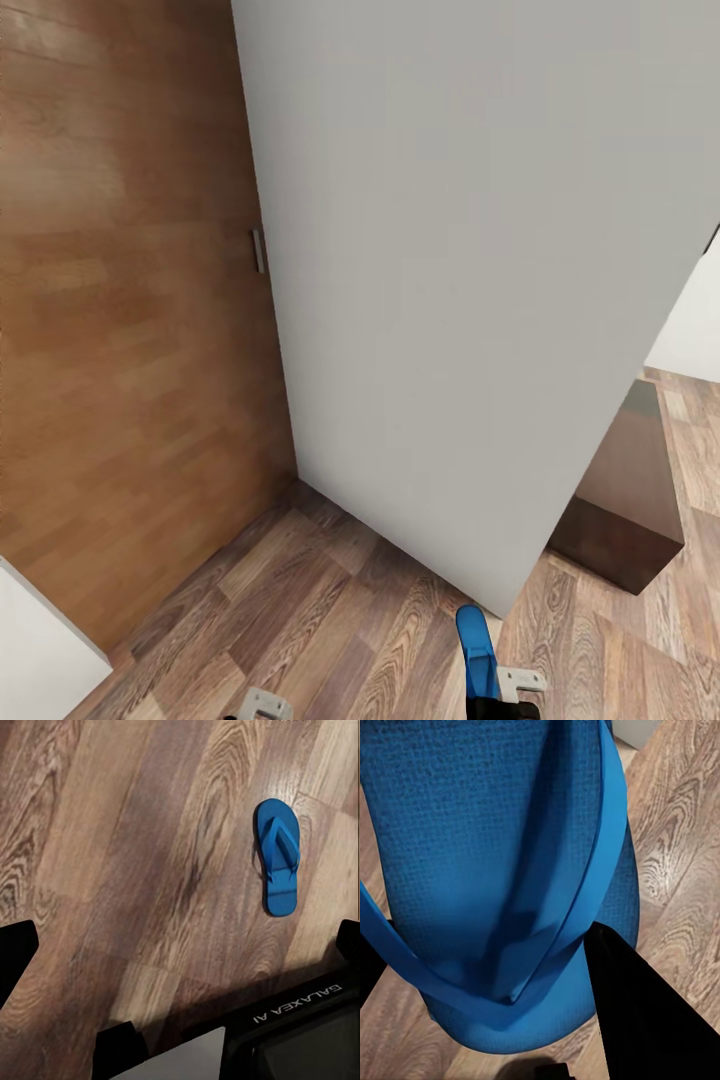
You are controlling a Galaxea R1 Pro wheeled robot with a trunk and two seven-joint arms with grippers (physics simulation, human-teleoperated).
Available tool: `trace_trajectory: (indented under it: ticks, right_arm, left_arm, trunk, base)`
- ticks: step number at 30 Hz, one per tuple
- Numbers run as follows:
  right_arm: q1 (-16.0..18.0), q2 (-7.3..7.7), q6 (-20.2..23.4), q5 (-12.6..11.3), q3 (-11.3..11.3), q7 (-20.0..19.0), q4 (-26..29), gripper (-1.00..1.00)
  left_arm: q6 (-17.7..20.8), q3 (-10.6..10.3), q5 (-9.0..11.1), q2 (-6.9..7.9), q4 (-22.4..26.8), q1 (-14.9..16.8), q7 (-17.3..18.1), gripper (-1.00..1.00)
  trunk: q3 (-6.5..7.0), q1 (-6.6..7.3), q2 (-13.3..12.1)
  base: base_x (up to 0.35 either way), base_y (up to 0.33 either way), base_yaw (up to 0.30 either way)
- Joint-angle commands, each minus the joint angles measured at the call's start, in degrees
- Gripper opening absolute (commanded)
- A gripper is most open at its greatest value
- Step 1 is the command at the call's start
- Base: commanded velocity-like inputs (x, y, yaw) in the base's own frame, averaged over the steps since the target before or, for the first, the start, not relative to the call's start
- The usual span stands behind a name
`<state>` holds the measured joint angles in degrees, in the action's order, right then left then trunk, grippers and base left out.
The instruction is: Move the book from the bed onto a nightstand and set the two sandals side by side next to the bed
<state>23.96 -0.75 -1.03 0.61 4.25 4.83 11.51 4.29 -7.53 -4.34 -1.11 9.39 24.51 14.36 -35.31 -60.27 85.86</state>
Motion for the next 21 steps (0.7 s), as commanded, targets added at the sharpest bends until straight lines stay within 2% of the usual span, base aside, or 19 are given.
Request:
trace_trajectory:
  ticks: [1, 21]
  right_arm:
    - [0.03, -0.05, -0.12, -0.08, 0.38, 0.12, -0.01, -1.0]
    - [0.03, -0.07, -0.14, -0.08, 0.32, 0.09, 0.0, -1.0]
  left_arm:
    - [0.27, 0.03, -0.45, -0.04, 0.15, 0.0, 0.19, 1.0]
    - [0.18, 0.05, -0.32, -0.81, 0.45, 0.01, -0.31, 1.0]
  trunk:
    - [-0.05, 0.0, 0.03]
    - [-0.05, 0.0, 0.03]
  base:
    - [0.0, 0.066, 0.0]
    - [0.049, 0.035, 0.0]
